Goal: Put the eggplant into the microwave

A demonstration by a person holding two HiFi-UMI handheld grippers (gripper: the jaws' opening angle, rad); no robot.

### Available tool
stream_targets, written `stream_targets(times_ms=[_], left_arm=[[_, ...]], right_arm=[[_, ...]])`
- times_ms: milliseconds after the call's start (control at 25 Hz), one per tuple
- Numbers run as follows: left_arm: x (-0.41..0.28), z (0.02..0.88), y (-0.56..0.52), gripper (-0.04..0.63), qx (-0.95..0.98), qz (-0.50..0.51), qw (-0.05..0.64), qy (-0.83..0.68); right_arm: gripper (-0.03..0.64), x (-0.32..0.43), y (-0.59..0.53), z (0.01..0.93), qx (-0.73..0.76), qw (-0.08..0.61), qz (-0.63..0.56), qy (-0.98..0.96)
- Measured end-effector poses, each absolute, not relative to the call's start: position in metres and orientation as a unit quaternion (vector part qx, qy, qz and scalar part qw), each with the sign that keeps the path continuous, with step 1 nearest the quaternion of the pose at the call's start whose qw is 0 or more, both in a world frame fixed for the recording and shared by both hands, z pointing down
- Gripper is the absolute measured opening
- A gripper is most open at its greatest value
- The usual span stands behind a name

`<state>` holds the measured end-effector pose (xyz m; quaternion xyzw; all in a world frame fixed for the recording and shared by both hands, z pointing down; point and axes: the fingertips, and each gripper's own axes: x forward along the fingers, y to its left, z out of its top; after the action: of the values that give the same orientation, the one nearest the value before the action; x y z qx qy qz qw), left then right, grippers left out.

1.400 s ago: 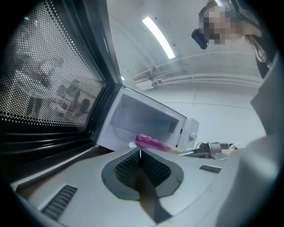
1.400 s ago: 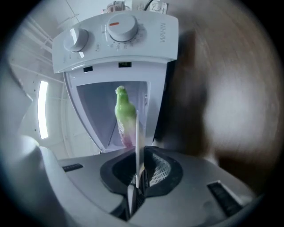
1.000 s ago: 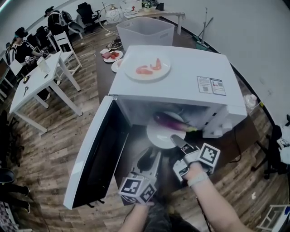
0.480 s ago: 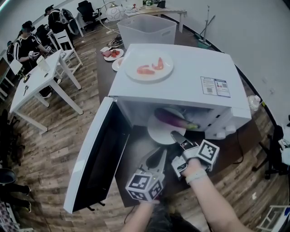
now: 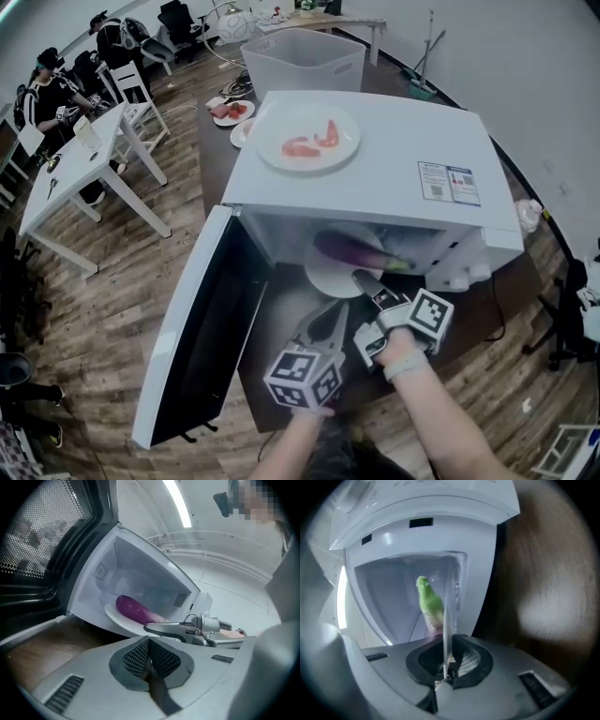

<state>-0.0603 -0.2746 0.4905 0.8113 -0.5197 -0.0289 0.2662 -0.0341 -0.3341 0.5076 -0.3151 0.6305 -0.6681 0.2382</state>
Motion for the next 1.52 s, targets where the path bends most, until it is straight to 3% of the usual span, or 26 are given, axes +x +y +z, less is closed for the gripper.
stream_targets(times_ms=[960,1520], left_arm=[[-0.056,0.489,-0.298,0.014,0.806,-0.043,0.277,-0.522],[-0.057,0.49,-0.307,0.014,0.798,-0.05,0.287,-0.527]], right_arm=[[0.078,-0.034,-0.347,0.494,-0.3,0.219,-0.629,0.683],[0.078,-0.026,-0.34,0.485,-0.298,0.193,-0.584,0.73]])
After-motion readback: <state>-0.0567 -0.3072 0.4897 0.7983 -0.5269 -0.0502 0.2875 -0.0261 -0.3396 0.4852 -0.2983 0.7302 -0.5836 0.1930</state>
